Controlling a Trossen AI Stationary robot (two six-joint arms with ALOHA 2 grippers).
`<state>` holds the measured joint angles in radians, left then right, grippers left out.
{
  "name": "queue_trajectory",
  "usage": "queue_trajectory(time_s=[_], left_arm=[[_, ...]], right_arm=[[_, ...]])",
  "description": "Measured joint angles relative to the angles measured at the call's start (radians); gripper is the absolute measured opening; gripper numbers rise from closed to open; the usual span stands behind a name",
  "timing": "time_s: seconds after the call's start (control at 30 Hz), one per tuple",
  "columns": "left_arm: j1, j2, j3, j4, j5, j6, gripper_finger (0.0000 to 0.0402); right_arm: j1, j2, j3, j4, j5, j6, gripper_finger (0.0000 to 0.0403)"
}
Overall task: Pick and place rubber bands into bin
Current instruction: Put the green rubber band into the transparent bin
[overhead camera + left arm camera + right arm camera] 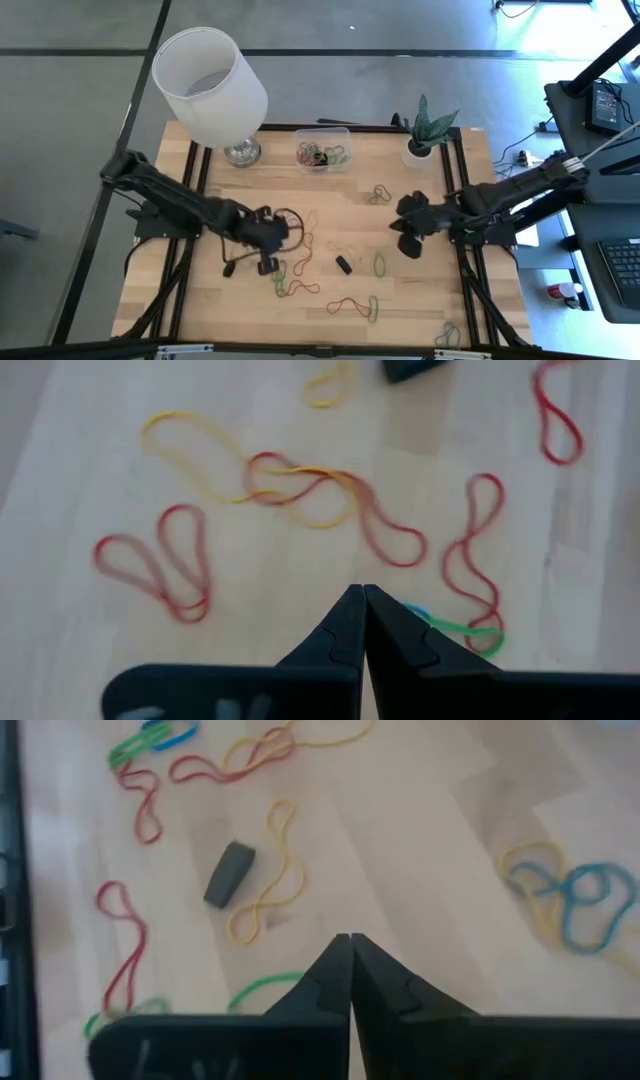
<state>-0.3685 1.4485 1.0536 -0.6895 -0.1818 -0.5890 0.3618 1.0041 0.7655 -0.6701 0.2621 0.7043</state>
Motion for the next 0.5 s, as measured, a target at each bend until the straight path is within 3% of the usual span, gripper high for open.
queue_trajectory(time_s=[0.13,0.27,0.5], left_arm=[[-0.039,0.104,0.086,-0.017,0.002,0.061,0.0001],[-0.057,0.172,0.115,-0.018,0.0,0.021,0.0009],[-0.07,0.243,0.115,-0.05,0.023,-0.026,0.0056]], right_arm=[[0.031,-0.089,-0.106,0.045,-0.001,0.032,0.0007],[0.042,-0.136,-0.166,0.089,-0.001,0.077,0.0007],[0.05,-0.15,-0.185,0.115,-0.001,0.058,0.0007]])
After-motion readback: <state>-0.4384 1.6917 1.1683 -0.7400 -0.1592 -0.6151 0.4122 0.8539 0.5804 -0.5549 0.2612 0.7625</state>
